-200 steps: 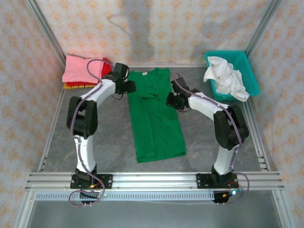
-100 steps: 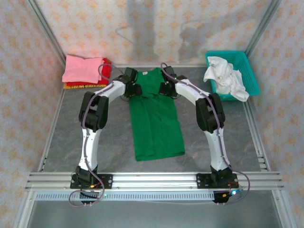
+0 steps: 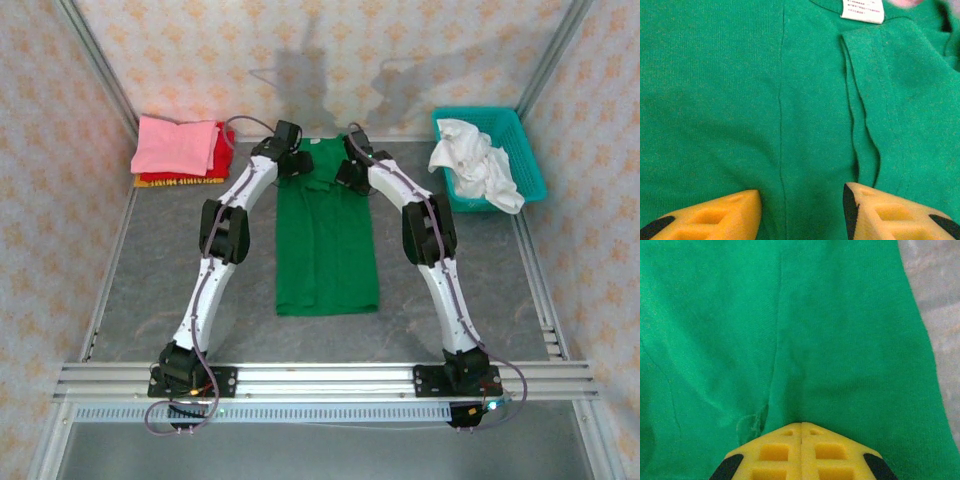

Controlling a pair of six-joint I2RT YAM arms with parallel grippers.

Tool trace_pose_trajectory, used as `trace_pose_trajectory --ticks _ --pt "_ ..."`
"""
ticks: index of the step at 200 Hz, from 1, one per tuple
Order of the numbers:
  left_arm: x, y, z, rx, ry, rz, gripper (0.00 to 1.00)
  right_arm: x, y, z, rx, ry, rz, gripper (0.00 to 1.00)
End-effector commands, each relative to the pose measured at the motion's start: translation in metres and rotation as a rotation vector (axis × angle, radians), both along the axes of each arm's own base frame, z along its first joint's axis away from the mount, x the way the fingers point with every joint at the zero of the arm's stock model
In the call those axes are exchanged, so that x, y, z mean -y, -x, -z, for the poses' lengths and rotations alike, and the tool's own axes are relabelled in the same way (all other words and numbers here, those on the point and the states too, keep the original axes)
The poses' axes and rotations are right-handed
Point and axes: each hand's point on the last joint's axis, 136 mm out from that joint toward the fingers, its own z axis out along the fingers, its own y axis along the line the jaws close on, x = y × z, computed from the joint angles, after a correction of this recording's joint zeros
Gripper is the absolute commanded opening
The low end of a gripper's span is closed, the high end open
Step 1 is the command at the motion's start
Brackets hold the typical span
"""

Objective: Fold and stack the t-shirts

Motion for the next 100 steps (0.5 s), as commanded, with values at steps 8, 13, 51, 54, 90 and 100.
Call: trace_pose_trajectory --ticks 8,13,51,54,90,100 --pt "-0.02 0.004 0.038 -0.09 0.063 -0.017 0.49 0.007 -0.001 0.02 -0.073 0.014 0.026 0.04" --pt "-0.022 0.002 0.033 -0.083 0.069 -0.019 0.49 0.007 -0.002 0.015 -0.065 0.017 0.022 0.07" --pt "-0.041 -0.01 -0.033 0.011 0.078 -0.042 0.54 -0.001 0.003 -0.059 -0.003 -0.033 -0.028 0.19" --pt "-0.043 -0.01 -0.041 0.023 0.08 -0.042 0.54 -0.002 0.005 -0.071 0.008 -0.042 -0.038 0.2" --pt "-0.045 0.016 -0.136 0.111 0.051 -0.012 0.58 -0.003 0.048 -0.15 0.104 -0.02 -0.142 0.29" --pt "-0.043 0.034 -0.153 0.128 0.043 -0.004 0.58 0.001 0.067 -0.163 0.135 -0.022 -0.162 0.3"
